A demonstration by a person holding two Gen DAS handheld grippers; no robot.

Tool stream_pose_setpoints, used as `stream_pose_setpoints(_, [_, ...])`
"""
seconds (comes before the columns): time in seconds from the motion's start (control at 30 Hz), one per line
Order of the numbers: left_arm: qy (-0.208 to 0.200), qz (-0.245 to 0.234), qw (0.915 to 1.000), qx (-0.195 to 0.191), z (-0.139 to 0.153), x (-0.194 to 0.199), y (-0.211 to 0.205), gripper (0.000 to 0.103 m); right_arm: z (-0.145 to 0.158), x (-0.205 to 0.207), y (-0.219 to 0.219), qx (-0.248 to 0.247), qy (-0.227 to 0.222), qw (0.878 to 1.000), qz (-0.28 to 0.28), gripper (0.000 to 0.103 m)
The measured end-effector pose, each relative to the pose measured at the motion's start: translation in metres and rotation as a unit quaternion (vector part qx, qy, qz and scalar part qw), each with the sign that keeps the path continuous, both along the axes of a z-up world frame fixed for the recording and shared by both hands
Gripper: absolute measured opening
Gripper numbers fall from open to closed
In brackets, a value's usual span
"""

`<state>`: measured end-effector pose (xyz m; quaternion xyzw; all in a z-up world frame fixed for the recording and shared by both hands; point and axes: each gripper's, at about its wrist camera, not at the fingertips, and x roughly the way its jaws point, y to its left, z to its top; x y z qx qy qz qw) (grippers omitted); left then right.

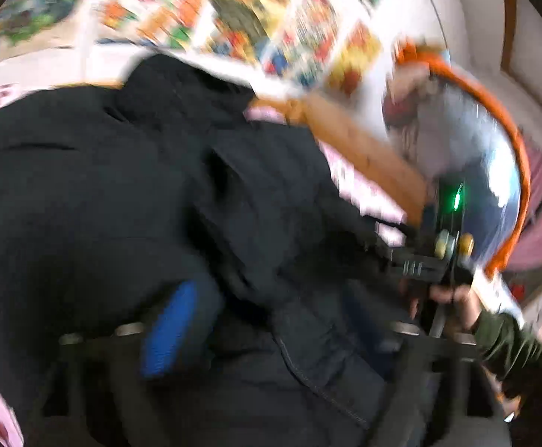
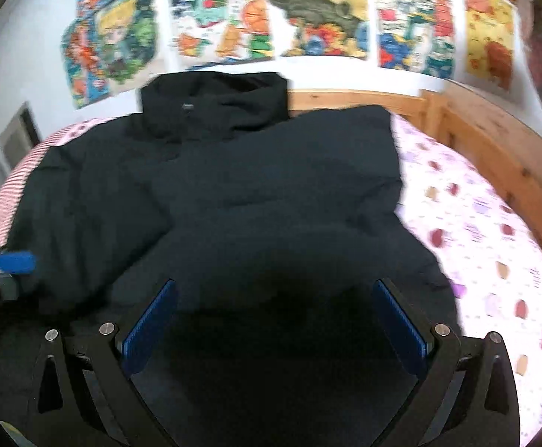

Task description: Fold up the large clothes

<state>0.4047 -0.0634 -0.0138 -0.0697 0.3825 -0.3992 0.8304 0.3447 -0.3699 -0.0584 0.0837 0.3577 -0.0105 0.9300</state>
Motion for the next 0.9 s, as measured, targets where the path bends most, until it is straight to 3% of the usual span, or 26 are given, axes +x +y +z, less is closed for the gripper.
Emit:
stream_pose_setpoints(0.1, [-0.004,0.030,0.9993,-0.019,0.010,-0.004,0.026,0.088,0.006,0.000,0.013,0.034,-0.013,0.998,0.044,0.102])
stream_pose_setpoints(0.2, [-0.027,0.120,0.9924,0.005,0.019,-0.010,0.060,0.088,0.011,0.000,0.027,0.081,-0.016,0.992,0.098,0.102])
stream_pose_setpoints(0.33, [-0.045,0.237,0.9689,0.056,0.018,-0.008,0.107,0.090,0.008,0.007,0.041,0.151,0.007,0.979,0.138,0.102])
stream_pose_setpoints(0.4, [-0.031,0.269,0.9610,0.056,0.011,-0.003,0.127,0.090,0.001,0.012,0.042,0.164,0.031,0.979,0.120,0.102])
stream_pose_setpoints(0.57, [0.070,0.301,0.9504,0.034,-0.026,0.014,0.175,0.091,-0.010,-0.002,0.027,0.245,0.030,0.966,0.078,0.102])
stream_pose_setpoints(0.63, [0.098,0.299,0.9486,0.029,-0.037,0.018,0.182,0.091,-0.009,-0.007,0.025,0.243,0.022,0.967,0.071,0.102])
stream_pose_setpoints(0.7, [0.108,0.298,0.9482,0.026,-0.043,0.022,0.185,0.091,-0.008,-0.004,0.026,0.228,0.029,0.970,0.074,0.102])
stream_pose_setpoints(0.83, [0.100,0.284,0.9534,0.022,-0.040,0.025,0.175,0.091,-0.018,0.011,0.019,0.259,0.053,0.961,0.084,0.102])
stream_pose_setpoints(0.9, [0.092,0.277,0.9562,0.027,-0.036,0.025,0.168,0.091,-0.032,0.021,0.019,0.229,0.090,0.967,0.067,0.102])
